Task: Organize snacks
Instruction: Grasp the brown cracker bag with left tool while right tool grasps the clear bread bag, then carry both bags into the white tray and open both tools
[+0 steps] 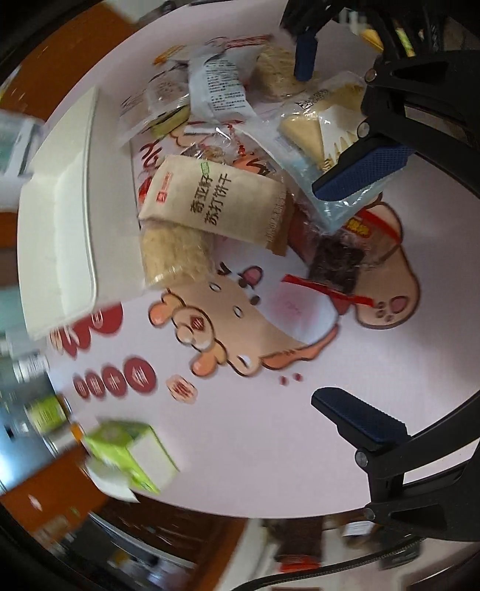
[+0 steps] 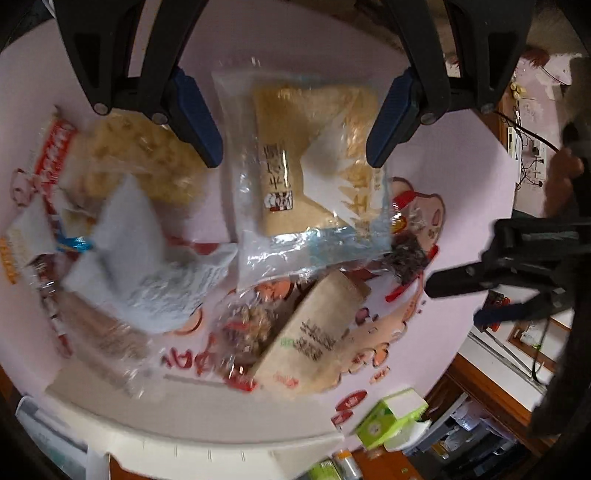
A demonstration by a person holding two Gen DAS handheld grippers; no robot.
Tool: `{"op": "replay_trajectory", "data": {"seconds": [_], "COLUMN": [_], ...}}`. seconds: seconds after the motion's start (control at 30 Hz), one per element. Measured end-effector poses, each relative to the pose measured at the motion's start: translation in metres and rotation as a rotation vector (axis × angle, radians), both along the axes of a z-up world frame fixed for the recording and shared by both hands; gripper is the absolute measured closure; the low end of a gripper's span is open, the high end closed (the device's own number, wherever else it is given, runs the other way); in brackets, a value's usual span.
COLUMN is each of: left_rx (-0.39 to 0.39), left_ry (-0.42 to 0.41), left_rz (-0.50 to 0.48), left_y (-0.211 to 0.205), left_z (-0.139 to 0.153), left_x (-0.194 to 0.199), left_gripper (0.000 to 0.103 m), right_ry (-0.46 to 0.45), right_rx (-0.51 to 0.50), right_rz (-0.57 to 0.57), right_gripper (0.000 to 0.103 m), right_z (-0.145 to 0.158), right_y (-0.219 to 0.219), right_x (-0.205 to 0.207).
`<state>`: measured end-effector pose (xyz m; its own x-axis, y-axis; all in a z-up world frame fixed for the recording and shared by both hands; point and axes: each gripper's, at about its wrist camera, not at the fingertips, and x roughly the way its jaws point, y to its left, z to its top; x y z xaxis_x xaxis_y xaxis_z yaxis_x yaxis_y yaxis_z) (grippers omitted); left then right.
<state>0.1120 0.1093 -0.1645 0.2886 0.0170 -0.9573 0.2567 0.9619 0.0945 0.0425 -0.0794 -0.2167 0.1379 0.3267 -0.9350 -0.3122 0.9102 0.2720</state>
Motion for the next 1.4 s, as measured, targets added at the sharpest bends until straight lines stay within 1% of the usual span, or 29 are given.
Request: {"op": "replay_trajectory", "data": {"seconds": [0.1,0.13,0.2,0.3,0.33,0.37,0.4,0.47,0.57,0.63,0.67,0.77,0.8,0.83,0.93,1.03,1.13,1.23,1.3,1.4], "left_rx": [-0.020,-0.031,-0.054,-0.080,-0.081,-0.077,-0.071,-0.063,-0.056,-0.045,-0.038,-0.035,-0.040,-0.037,-0.027,-0.024,-0.055,-0.098,-0.123,-0.177], "left_ry": [0.009,0.015,0.028,0.057,0.064,0.070,0.075,0.097,0.141,0.157,0.168,0.214,0.200,0.185,0.187,0.150,0.091,-0.006,-0.100,-0.233], "left_rz": [-0.054,-0.067,-0.083,-0.098,-0.104,-0.113,-0.124,-0.135,-0.149,-0.151,-0.151,-0.148,-0.146,-0.154,-0.140,-0.124,-0.105,-0.096,-0.089,-0.067], "left_y": [-0.006,-0.008,-0.013,-0.023,-0.026,-0.030,-0.035,-0.042,-0.054,-0.060,-0.063,-0.069,-0.071,-0.073,-0.072,-0.068,-0.062,-0.049,-0.039,-0.028], "left_z": [-0.003,-0.004,-0.009,-0.017,-0.020,-0.024,-0.029,-0.038,-0.054,-0.061,-0.065,-0.075,-0.073,-0.071,-0.069,-0.056,-0.025,0.021,0.058,0.109], "left_x": [0.013,0.016,0.027,0.042,0.045,0.048,0.052,0.057,0.066,0.070,0.073,0.078,0.078,0.078,0.079,0.071,0.061,0.050,0.047,0.037], "left_gripper": [0.002,0.002,0.002,0.002,0.002,0.002,0.002,0.002,0.002,0.003,0.006,0.028,0.043,0.045,0.046,0.046,0.046,0.046,0.046,0.046], "right_ry": [0.018,0.015,-0.009,-0.018,-0.015,-0.002,-0.002,-0.003,0.019,0.025,0.022,0.019,0.018,0.012,-0.008,-0.030,-0.060,-0.108,-0.153,-0.239], "right_rx": [-0.009,-0.017,-0.019,-0.020,-0.008,0.021,0.025,0.034,0.058,0.064,0.062,0.063,0.063,0.059,0.053,0.051,0.049,0.041,0.022,-0.002], "right_rz": [0.012,0.020,0.043,0.069,0.076,0.083,0.080,0.080,0.054,0.045,0.045,0.044,0.045,0.048,0.052,0.046,0.036,0.022,0.010,-0.024], "right_gripper": [0.022,0.019,0.018,0.023,0.038,0.048,0.052,0.068,0.078,0.080,0.081,0.082,0.082,0.083,0.083,0.084,0.084,0.084,0.084,0.084], "right_z": [-0.018,-0.019,-0.018,-0.017,-0.017,-0.014,-0.011,-0.006,-0.003,-0.002,-0.001,0.004,0.007,0.005,0.013,0.027,0.045,0.068,0.088,0.126], "right_y": [0.007,0.010,0.014,0.017,0.016,0.015,0.012,0.007,-0.002,-0.003,-0.001,-0.009,-0.014,-0.011,-0.014,-0.017,-0.021,-0.025,-0.029,-0.034], "right_x": [0.004,0.004,0.003,0.002,0.002,0.001,0.000,-0.001,-0.001,0.000,-0.001,-0.006,-0.008,-0.005,-0.011,-0.013,-0.014,-0.012,-0.009,0.001]}}
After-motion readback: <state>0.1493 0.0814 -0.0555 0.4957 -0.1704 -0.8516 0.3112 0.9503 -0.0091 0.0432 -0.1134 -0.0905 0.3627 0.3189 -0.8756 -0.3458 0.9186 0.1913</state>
